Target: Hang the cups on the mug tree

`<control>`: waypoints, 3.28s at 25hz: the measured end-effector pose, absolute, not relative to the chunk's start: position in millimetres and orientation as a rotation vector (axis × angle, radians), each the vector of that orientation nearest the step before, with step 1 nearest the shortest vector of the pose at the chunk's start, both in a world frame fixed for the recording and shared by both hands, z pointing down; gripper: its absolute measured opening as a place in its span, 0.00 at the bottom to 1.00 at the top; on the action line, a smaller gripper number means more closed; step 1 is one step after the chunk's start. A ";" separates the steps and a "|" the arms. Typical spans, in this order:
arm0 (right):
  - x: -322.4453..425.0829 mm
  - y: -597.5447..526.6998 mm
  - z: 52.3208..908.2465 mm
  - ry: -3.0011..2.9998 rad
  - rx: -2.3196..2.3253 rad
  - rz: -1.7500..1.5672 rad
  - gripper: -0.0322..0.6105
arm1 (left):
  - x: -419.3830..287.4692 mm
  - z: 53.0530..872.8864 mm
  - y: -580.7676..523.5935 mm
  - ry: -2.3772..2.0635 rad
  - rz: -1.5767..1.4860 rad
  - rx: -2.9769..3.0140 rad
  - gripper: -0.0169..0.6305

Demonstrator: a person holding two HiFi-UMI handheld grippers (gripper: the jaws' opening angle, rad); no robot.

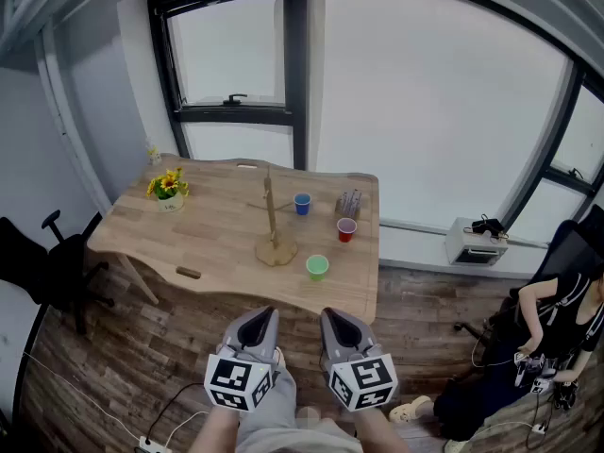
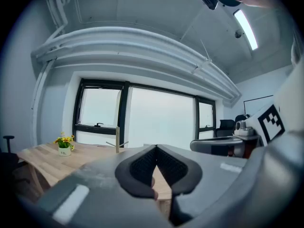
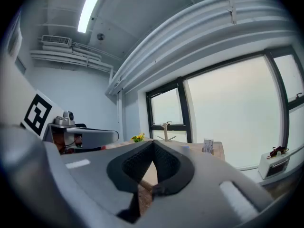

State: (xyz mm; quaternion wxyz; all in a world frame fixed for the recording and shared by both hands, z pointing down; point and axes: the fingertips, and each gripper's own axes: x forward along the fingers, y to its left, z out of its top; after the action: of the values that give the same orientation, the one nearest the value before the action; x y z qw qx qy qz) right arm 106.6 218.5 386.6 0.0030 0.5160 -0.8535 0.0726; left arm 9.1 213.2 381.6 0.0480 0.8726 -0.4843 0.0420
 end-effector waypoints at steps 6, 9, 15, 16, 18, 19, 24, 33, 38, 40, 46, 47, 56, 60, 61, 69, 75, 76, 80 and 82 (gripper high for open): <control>102.1 186.0 391.0 -2.671 1.625 0.220 0.05 | 2.3 388.8 180.5 -1.488 0.129 2.639 0.03; 97.7 164.4 396.8 -2.669 1.605 0.234 0.05 | -0.2 393.2 156.3 -1.492 0.135 2.627 0.03; 96.5 114.7 403.3 -2.652 1.591 0.257 0.05 | -4.2 400.9 101.8 -1.486 0.154 2.614 0.03; 97.1 105.7 403.4 -2.650 1.589 0.262 0.05 | -4.7 400.7 91.4 -1.489 0.150 2.611 0.03; 98.2 87.2 404.6 -2.641 1.589 0.265 0.05 | -5.8 400.4 70.7 -1.493 0.140 2.608 0.03; 98.7 77.5 405.6 -2.634 1.591 0.268 0.05 | -6.4 400.6 60.5 -1.494 0.137 2.607 0.03; 99.7 32.5 408.8 -2.610 1.600 0.287 0.05 | -12.7 405.1 16.8 -1.496 0.149 2.605 0.03; 93.3 -38.2 414.9 -2.579 1.595 0.352 0.14 | -37.2 417.7 -44.8 -1.508 0.175 2.580 0.03; 98.2 -69.2 418.4 -2.557 1.625 0.407 0.21 | -50.2 419.9 -66.2 -1.518 0.185 2.588 0.03; 100.9 -80.2 416.7 -2.555 1.632 0.425 0.23 | -57.4 419.3 -73.3 -1.530 0.183 2.583 0.03; 106.5 -107.2 419.2 -2.543 1.608 0.495 0.27 | -74.4 422.8 -83.6 -1.568 0.186 2.548 0.03; 106.5 -111.7 420.4 -2.540 1.606 0.508 0.27 | -77.1 424.0 -84.9 -1.571 0.188 2.543 0.03; 111.8 -154.0 431.1 -2.528 1.612 0.608 0.27 | -100.2 432.6 -109.3 -1.630 0.226 2.513 0.03; 116.1 -179.8 435.8 -2.520 1.611 0.640 0.27 | -109.6 431.3 -129.9 -1.654 0.230 2.507 0.03; 116.4 -187.3 438.1 -2.518 1.610 0.654 0.27 | -111.7 430.6 -136.2 -1.657 0.232 2.509 0.03; 118.0 -236.8 466.4 -2.484 1.591 0.819 0.27 | -130.3 434.3 -180.4 -1.687 0.254 2.485 0.03; 120.4 -269.9 502.5 -2.428 1.586 1.024 0.27 | -137.3 451.6 -208.2 -1.664 0.285 2.458 0.03; 120.1 -275.5 509.1 -2.419 1.584 1.063 0.27 | -138.7 454.7 -212.6 -1.661 0.291 2.452 0.03; 115.9 -296.4 531.5 -2.390 1.582 1.205 0.27 | -143.2 467.2 -227.5 -1.644 0.318 2.438 0.03; 114.8 -305.3 545.4 -2.362 1.580 1.275 0.27 | -145.8 473.5 -233.8 -1.636 0.330 2.430 0.03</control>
State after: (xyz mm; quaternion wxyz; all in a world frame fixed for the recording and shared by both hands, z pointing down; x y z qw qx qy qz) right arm 114.8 -305.3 545.4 0.0136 0.5072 -0.7582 0.4095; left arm -145.8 -233.8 473.5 0.0966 0.8204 -0.5524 0.1115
